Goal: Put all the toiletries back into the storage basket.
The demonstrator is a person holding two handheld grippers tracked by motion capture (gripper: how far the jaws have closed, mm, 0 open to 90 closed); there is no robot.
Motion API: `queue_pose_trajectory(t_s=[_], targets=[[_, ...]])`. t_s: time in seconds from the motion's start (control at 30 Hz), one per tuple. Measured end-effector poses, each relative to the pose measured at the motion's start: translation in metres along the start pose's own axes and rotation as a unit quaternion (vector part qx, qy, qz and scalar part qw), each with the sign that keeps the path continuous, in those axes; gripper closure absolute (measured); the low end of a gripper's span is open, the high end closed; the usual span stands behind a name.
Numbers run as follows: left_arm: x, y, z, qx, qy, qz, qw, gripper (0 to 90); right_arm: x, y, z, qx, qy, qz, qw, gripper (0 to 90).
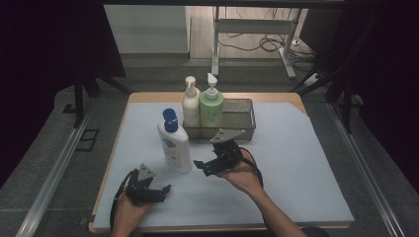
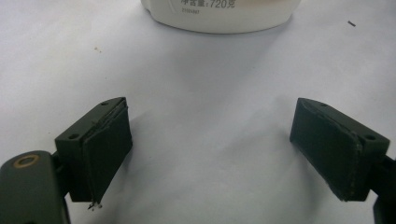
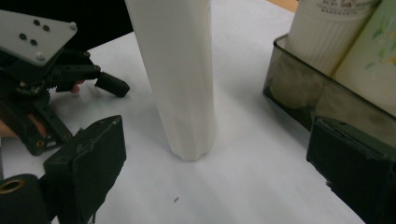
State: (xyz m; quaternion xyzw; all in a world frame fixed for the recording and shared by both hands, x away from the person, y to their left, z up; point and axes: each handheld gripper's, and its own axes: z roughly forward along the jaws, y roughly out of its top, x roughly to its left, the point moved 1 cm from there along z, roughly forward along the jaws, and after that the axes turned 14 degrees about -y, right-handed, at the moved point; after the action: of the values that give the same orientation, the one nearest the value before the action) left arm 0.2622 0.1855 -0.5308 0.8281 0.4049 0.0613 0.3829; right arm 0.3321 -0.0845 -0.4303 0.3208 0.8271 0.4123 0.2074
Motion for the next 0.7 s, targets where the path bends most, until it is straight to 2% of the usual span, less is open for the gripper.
queue_pose_trajectory(t_s=[0.23,0.5,0.7], targets=[[0.000,0.000,0.000,0.000,0.000,0.000,1.0000,12.3,0.008,0.014,0.008,-0.011,0.007,0.000,0.9999,8.7],[0.000,0.000,0.000,0.000,0.000,0.000,1.0000,12.3,0.019,0.030,0.018,-0.023,0.001,-0.011,0.9997,12.5],[0.000,0.000,0.000,0.000,0.000,0.000,1.0000,12.3,0.027,0.039,0.030,-0.022,-0.001,-0.014,0.9997,13.4]])
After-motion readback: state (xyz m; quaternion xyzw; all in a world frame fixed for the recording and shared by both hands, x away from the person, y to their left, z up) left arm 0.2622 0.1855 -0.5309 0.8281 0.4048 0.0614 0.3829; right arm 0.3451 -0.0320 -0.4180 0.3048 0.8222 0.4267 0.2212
